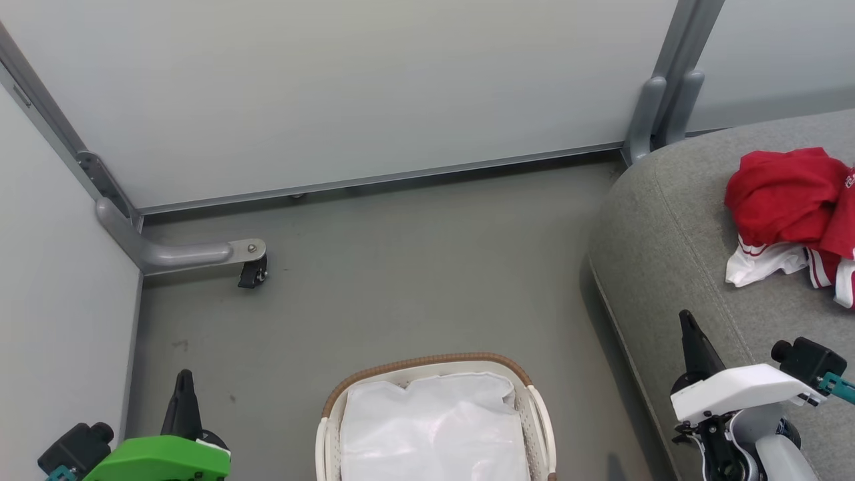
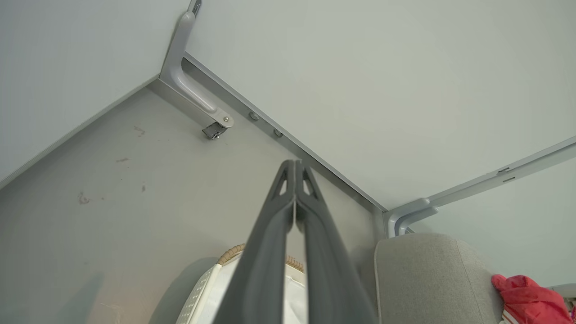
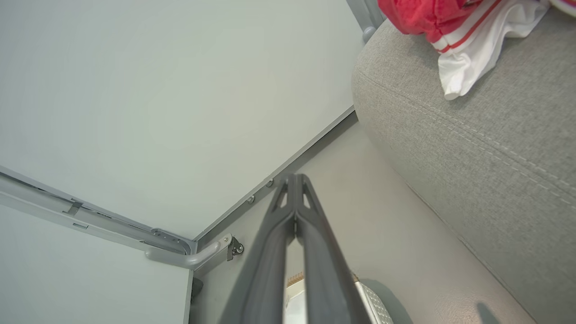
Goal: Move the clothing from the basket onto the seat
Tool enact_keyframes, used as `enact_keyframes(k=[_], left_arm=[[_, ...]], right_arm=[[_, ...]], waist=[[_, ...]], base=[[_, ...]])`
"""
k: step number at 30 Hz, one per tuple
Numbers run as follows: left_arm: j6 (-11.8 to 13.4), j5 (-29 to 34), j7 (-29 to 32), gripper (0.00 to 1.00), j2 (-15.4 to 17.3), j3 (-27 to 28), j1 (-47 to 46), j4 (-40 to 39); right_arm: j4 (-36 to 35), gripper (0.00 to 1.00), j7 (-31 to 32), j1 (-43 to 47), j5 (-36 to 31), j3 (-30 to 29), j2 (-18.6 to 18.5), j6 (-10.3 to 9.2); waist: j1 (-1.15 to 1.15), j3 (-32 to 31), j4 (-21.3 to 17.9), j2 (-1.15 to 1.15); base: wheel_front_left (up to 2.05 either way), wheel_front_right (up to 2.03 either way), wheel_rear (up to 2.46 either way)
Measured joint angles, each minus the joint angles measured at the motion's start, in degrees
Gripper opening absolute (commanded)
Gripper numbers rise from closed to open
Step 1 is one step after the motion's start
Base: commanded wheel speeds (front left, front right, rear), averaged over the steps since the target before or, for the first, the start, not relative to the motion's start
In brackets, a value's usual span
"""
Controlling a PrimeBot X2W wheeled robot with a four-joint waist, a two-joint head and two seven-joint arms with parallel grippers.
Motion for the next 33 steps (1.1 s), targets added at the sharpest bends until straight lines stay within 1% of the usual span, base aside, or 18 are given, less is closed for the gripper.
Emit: enact_keyframes(k=[13,33], left_arm=[[0.00,-9.02,2.44,0.00,-0.08,0.47,-0.75,-1.22],[0.00,-20.50,5.60,0.00,-0.15,1.37,-2.00,-2.87]], right_arm=[[-1.57,0.00,2.42,0.62,9.66,-0.65,-0.08,0.00],[-3.68,0.00,5.55,0.88,22.29,-1.47,-0.19,-0.01]], waist=[[0.00,-0.31,-0.09,0.00],[0.00,-0.80,-0.22,0.00]], base=[[0.00,0.00,0.00],[0.00,0.00,0.00]])
